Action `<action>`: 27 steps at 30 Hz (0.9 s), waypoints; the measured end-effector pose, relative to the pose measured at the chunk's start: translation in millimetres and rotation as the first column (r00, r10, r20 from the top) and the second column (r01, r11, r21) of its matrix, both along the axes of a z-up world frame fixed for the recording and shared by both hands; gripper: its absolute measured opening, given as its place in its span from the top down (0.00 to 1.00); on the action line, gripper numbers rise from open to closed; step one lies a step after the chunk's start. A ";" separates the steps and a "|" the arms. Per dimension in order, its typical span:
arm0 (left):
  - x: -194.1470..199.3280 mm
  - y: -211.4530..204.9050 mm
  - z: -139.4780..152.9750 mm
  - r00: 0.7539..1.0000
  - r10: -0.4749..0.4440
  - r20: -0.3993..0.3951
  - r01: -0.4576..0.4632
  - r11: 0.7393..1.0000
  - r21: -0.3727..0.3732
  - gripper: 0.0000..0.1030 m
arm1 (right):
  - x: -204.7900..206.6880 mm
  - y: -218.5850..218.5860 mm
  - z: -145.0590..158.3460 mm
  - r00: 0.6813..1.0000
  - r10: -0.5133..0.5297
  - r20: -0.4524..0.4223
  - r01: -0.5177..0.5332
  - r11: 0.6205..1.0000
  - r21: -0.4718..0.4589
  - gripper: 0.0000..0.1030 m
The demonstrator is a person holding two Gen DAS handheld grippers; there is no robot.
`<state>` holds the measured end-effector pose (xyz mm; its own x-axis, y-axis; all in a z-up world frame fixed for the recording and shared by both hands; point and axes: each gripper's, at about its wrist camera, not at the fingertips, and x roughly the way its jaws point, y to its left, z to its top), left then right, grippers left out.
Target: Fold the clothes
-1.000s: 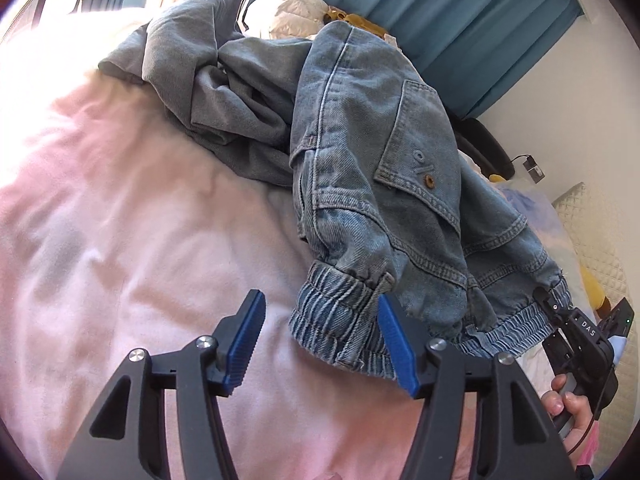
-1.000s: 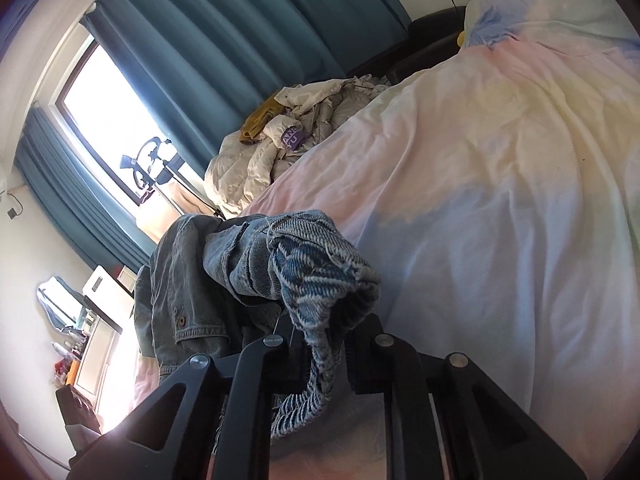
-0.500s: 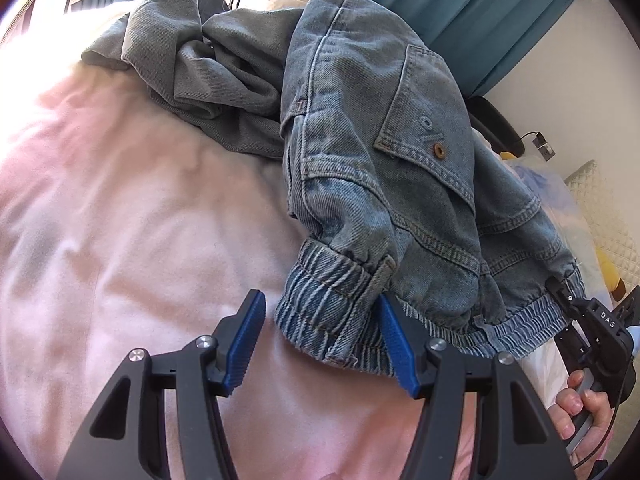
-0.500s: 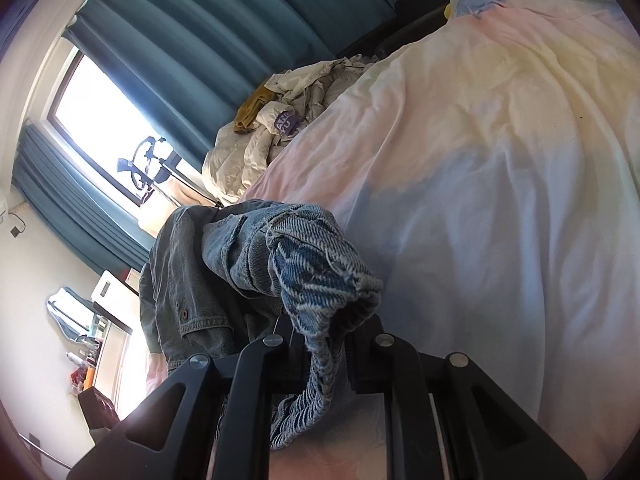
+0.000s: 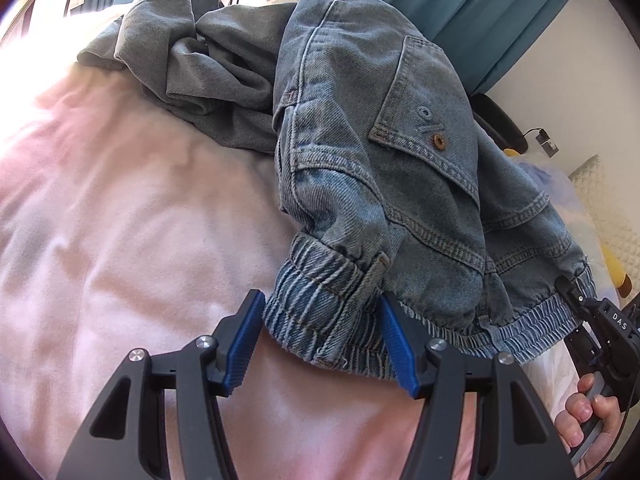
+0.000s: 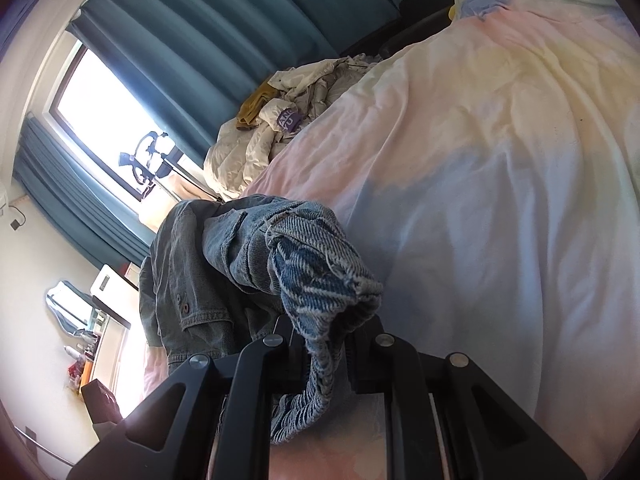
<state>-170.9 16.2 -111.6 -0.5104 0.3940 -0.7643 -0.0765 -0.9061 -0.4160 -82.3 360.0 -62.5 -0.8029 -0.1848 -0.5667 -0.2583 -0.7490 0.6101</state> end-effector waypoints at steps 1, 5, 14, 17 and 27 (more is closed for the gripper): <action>-1.1 0.3 -1.0 1.000 0.003 0.001 -0.003 1.000 0.000 0.42 | -0.2 -0.3 -0.4 1.000 0.000 0.002 0.000 1.000 0.002 0.88; -3.9 3.9 -3.7 1.000 0.011 0.000 -0.011 1.000 -0.027 0.46 | -1.1 -1.8 0.8 1.000 0.005 0.000 -0.005 1.000 0.005 0.88; -4.7 13.5 -5.4 1.000 0.004 -0.015 -0.005 0.997 -0.075 0.55 | 0.9 -2.5 9.1 1.000 0.027 -0.011 -0.027 0.999 -0.022 0.88; -7.7 9.4 -6.6 1.000 0.008 0.004 -0.007 0.999 -0.042 0.55 | 1.9 -3.6 11.5 1.000 0.025 -0.012 -0.025 1.000 -0.011 0.88; -20.4 -2.4 -14.7 0.998 0.022 0.059 -0.024 0.999 0.035 0.50 | -0.5 6.3 -3.1 1.000 -0.002 0.021 0.003 0.997 -0.076 0.88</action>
<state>-191.3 13.8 -126.3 -0.4740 0.4104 -0.7791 -0.0304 -0.8918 -0.4513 -82.8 366.3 -65.7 -0.7918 -0.2259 -0.5675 -0.2732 -0.7001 0.6597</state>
